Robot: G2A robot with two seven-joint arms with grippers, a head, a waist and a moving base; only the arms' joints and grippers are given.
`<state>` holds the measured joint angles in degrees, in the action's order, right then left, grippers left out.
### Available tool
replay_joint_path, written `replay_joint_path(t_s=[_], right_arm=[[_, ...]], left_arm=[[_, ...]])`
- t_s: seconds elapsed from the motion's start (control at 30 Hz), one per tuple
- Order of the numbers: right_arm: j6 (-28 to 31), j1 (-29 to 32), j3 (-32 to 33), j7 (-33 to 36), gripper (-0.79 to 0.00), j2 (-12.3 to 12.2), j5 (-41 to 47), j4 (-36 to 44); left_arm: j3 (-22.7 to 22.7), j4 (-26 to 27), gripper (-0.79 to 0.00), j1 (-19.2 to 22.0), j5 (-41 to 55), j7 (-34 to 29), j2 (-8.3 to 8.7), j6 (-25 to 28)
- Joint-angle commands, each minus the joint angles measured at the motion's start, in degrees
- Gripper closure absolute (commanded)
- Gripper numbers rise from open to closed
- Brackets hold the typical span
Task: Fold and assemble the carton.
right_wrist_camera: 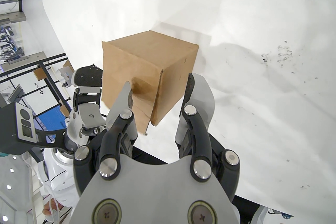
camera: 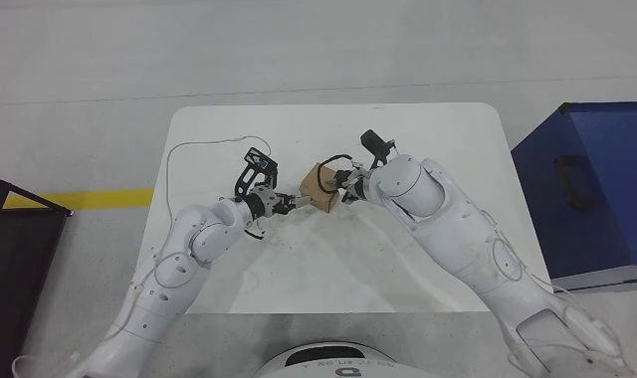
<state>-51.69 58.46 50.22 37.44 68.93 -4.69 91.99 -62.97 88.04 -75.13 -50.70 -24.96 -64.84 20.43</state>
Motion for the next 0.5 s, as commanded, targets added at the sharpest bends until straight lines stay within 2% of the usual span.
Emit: replay_joint_path(t_s=[0.0, 0.2, 0.33, 0.47], right_arm=[[0.33, 0.13, 0.07, -0.35, -0.446, 0.07, 0.46, -0.13], [1.00, -0.17, -0.55, -0.64, -0.379, 0.35, 0.99, -1.05], [1.16, -0.44, -0.76, -0.62, -0.302, 0.47, 1.26, -1.51], [1.24, -0.64, -1.05, -0.66, -0.283, 0.57, 1.35, -2.12]], left_arm=[[0.72, -0.60, -0.785, 0.61, -0.15, 0.29, -0.23, -0.70], [2.54, -1.89, -0.785, 2.05, -0.31, 0.15, -0.85, -2.65], [3.52, -2.44, -0.785, 2.69, -0.89, -0.43, -1.13, -3.47], [3.80, -2.75, -0.785, 2.97, -1.01, -0.38, -1.29, -3.74]])
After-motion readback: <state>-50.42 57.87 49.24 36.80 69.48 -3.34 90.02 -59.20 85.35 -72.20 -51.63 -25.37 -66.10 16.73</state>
